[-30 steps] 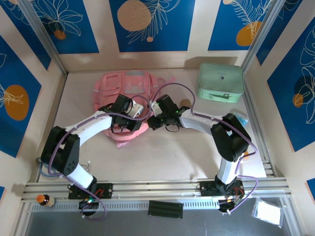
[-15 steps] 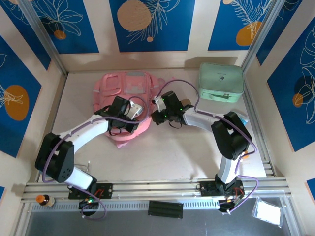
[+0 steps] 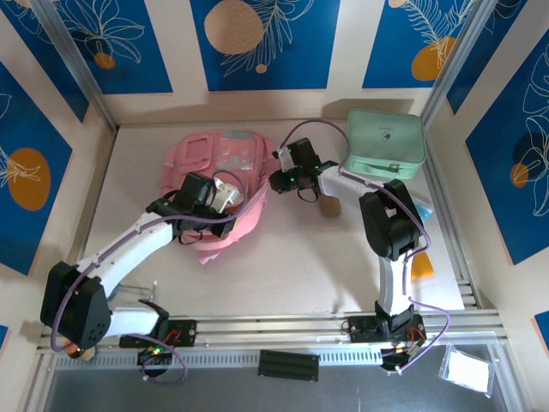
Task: Pack the student bag
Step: Zip the student bag at the center of the table, then move the student bag to the center of the table.
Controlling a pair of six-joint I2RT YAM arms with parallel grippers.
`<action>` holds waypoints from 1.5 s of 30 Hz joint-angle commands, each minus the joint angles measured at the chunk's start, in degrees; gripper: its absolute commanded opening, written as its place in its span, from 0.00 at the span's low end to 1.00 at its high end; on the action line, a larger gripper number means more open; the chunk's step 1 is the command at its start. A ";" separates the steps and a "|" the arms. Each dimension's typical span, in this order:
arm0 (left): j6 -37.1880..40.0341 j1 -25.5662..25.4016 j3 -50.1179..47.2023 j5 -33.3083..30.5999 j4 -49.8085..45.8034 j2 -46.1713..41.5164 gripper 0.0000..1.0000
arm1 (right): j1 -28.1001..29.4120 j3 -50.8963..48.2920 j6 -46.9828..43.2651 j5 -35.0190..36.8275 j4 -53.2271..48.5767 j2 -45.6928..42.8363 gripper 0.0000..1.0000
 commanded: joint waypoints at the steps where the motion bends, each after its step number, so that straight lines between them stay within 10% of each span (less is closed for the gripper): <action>1: -1.51 -0.42 -0.84 3.81 -5.40 -1.62 0.00 | -1.33 4.57 3.44 1.01 -2.78 2.16 0.18; 9: -3.33 -1.86 -1.12 4.47 -4.07 -0.67 0.01 | -2.64 6.17 7.84 -1.42 -7.84 0.22 0.37; 14: -1.55 -2.18 3.12 -1.49 -7.02 -0.77 0.40 | -3.71 -2.35 12.31 -7.36 -4.71 -9.78 0.58; 20: 3.03 -2.27 9.44 -8.46 -9.58 1.44 0.59 | -3.67 -12.29 23.44 -9.52 -1.69 -18.11 0.65; 39: 5.74 -2.34 14.19 -17.36 -5.92 8.77 0.89 | 6.80 -11.93 45.34 -15.64 2.11 -5.84 0.65; 45: 5.03 -2.36 14.01 -17.49 -5.75 8.77 0.97 | 6.20 -12.14 43.85 -16.38 1.97 -4.31 0.38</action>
